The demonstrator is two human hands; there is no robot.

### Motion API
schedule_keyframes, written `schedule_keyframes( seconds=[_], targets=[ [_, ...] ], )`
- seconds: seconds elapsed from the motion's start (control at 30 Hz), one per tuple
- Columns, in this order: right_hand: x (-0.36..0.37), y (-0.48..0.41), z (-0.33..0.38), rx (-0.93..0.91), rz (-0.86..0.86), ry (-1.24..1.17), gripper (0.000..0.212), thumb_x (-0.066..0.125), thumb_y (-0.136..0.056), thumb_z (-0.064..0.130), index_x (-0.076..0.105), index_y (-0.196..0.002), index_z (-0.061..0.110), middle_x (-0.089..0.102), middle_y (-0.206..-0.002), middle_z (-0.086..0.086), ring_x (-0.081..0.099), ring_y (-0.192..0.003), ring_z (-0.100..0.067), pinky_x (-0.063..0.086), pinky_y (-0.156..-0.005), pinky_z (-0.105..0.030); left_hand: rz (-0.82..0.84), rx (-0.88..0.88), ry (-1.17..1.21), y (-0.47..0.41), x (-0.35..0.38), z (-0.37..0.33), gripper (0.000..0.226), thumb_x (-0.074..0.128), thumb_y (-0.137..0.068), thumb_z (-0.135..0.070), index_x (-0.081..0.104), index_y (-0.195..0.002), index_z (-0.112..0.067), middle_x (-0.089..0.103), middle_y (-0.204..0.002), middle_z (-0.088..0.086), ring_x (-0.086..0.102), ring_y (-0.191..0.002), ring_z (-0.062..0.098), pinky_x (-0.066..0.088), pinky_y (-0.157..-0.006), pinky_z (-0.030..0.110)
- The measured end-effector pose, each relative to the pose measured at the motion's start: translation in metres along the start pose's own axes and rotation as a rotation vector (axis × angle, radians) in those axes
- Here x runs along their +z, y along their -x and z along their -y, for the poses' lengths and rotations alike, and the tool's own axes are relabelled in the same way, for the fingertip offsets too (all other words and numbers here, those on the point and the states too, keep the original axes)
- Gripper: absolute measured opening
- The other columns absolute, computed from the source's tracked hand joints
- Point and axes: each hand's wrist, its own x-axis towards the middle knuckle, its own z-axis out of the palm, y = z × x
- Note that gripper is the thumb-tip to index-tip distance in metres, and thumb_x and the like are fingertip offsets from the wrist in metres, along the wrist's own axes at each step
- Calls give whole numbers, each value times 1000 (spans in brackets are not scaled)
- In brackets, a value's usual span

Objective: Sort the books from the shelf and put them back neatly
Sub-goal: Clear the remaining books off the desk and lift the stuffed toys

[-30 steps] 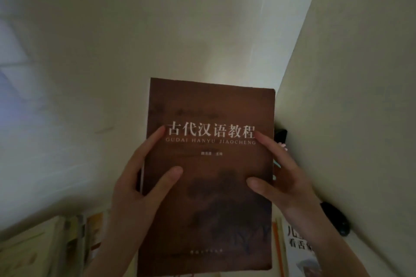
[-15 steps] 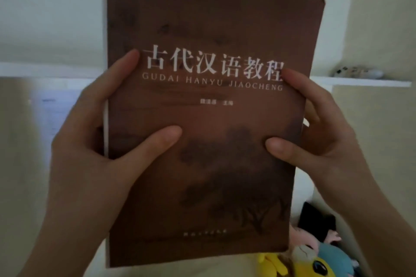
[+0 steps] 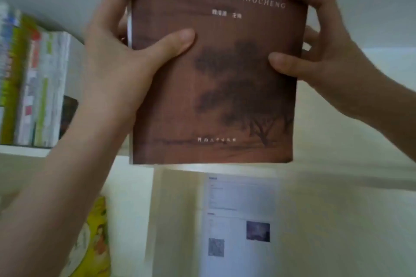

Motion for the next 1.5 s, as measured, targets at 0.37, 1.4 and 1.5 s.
schedule_keyframes(
  seconds=[0.37, 1.4, 1.5],
  targets=[
    [143, -113, -131, 44, 223, -145, 67, 73, -80, 4, 20, -111, 33, 32, -137, -19, 60, -113, -24, 55, -90, -39, 25, -58, -415, -10, -73, 72, 65, 76, -75, -6, 55, -133, -24, 56, -130, -10, 50, -122, 1, 41, -103, 19],
    [342, -100, -209, 470, 599, -170, 110, 78, -78, 22, -3, -152, 27, 30, -153, -3, 34, -138, -21, 33, -113, -38, 125, -234, -1410, 11, -123, 202, 109, 61, -84, -51, -17, -150, -15, -16, -158, 18, -16, -144, 38, 3, -117, 51],
    [338, -102, -189, 445, 591, -127, 121, 86, -65, 28, 2, -152, 18, 34, -150, -7, 36, -136, -23, 33, -113, -40, 138, -280, -1407, 10, -122, 199, 106, 61, -85, -47, -15, -151, -16, -16, -158, 17, -14, -145, 36, 3, -117, 52]
  ],
)
